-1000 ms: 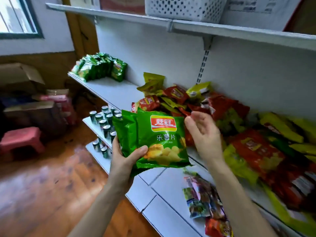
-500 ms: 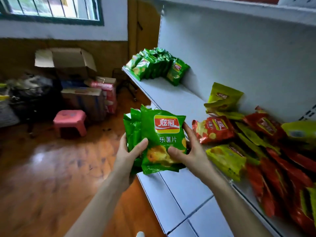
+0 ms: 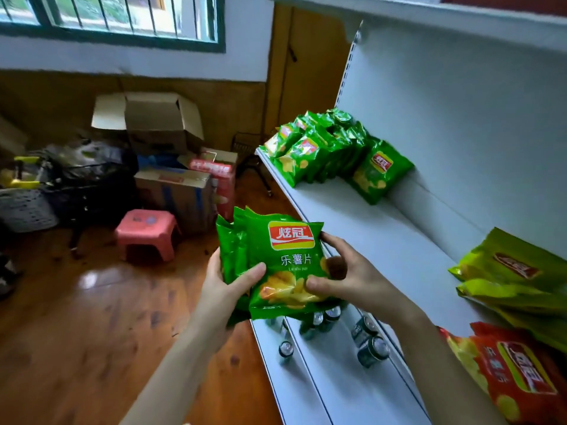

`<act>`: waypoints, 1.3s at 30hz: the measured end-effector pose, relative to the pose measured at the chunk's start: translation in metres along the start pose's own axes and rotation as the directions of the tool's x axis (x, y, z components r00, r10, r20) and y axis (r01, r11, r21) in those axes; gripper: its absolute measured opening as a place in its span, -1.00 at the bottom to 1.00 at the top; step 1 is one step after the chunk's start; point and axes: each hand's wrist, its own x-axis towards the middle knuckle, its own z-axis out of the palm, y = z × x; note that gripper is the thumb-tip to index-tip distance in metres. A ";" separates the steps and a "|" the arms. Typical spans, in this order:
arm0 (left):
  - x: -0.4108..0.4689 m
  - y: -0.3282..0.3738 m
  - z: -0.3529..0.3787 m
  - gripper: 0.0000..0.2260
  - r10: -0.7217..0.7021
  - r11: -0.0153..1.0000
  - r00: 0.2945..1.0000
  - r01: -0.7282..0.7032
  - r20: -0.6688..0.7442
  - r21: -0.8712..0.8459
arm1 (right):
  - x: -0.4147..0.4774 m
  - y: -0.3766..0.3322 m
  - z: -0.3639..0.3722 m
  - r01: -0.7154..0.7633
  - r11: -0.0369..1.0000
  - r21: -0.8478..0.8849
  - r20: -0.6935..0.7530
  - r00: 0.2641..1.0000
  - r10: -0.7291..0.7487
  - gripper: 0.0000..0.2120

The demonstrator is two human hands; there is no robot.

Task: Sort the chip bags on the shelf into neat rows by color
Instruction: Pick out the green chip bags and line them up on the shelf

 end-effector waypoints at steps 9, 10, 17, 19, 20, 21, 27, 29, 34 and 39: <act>0.162 0.054 -0.011 -0.52 -0.044 0.994 0.985 0.025 0.169 0.110 | 0.118 0.007 -0.018 0.023 0.957 0.290 -0.368 0.926 0.089 -0.26; 0.178 0.060 -0.012 -0.53 -0.058 0.993 0.980 0.036 0.193 0.114 | 0.128 0.010 -0.024 0.023 0.954 0.298 -0.435 0.893 0.114 -0.23; 0.258 0.072 0.007 -0.54 -0.182 0.979 0.912 0.132 0.368 0.156 | 0.177 0.043 -0.087 -0.285 0.959 0.009 -0.953 0.289 0.095 -0.25; 0.271 0.070 0.020 -0.53 -0.212 0.972 0.883 0.147 0.419 0.183 | 0.195 0.049 -0.103 -0.347 0.938 0.004 -0.967 0.238 0.092 -0.18; 0.278 0.069 0.026 -0.53 -0.217 0.971 0.873 0.144 0.437 0.193 | 0.206 0.051 -0.109 -0.364 0.931 0.002 -0.967 0.236 0.094 -0.17; 0.284 0.068 0.031 -0.53 -0.218 0.970 0.865 0.142 0.451 0.196 | 0.219 0.054 -0.113 -0.384 0.923 -0.003 -0.966 0.239 0.096 -0.17; 0.321 0.074 0.054 -0.26 -0.218 0.973 0.823 0.143 0.525 0.180 | 0.275 0.082 -0.138 -0.492 0.871 -0.007 -0.968 0.222 0.117 -0.16; 0.335 0.073 0.058 -0.09 -0.235 0.971 0.799 0.167 0.554 0.170 | 0.281 0.094 -0.138 -0.516 0.856 0.030 -0.971 0.190 0.148 -0.14; 0.352 0.065 0.070 -0.17 -0.310 0.951 0.747 0.251 0.588 0.184 | 0.276 0.106 -0.137 -0.438 0.893 0.098 -0.972 0.149 0.180 -0.09; 0.366 0.058 0.075 -0.56 -0.387 0.922 0.698 0.297 0.602 0.249 | 0.258 0.094 -0.130 -0.431 0.885 0.173 -0.956 0.144 0.257 -0.10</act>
